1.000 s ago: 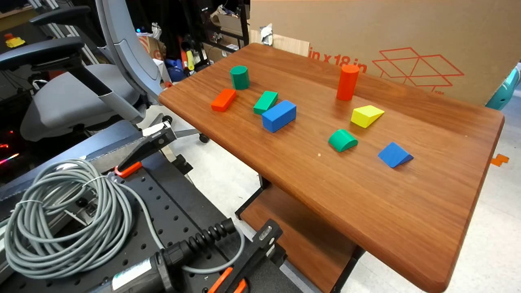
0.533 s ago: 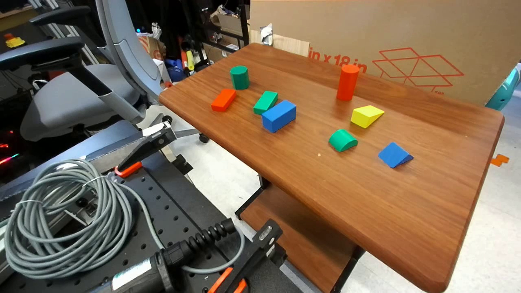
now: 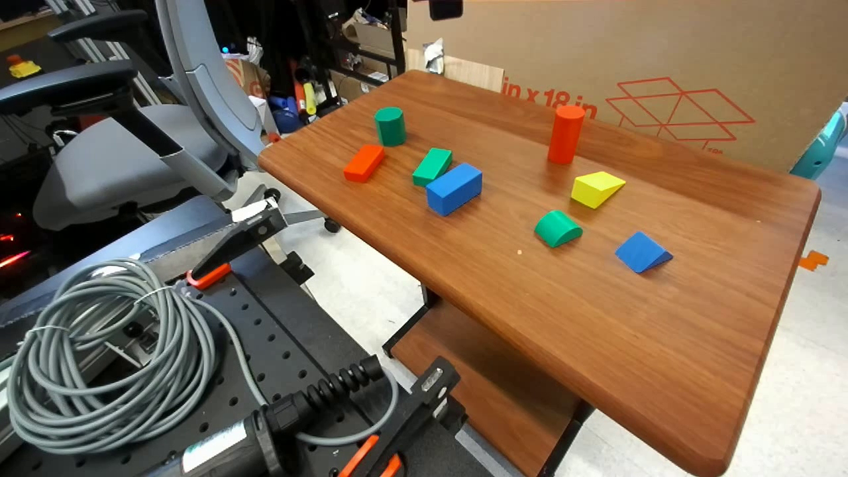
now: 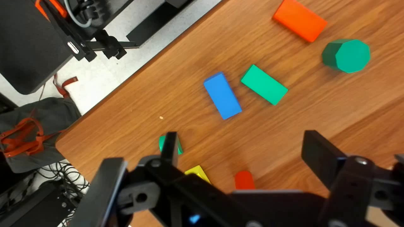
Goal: Put the blue block on the green block
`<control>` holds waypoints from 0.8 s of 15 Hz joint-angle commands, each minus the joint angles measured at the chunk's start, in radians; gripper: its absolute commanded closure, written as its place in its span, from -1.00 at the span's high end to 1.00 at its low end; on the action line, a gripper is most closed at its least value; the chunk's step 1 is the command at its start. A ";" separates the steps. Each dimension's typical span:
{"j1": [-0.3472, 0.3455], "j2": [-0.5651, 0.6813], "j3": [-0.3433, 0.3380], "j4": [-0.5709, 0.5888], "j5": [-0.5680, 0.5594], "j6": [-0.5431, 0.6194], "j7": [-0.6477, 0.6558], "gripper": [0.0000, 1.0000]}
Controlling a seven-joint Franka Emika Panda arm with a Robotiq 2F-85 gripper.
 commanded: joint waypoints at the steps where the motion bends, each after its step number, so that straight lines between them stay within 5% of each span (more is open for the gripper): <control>1: 0.009 0.043 -0.034 0.007 0.000 -0.004 -0.054 1.00; 12: 0.052 0.238 -0.095 0.027 -0.157 0.110 -0.180 1.00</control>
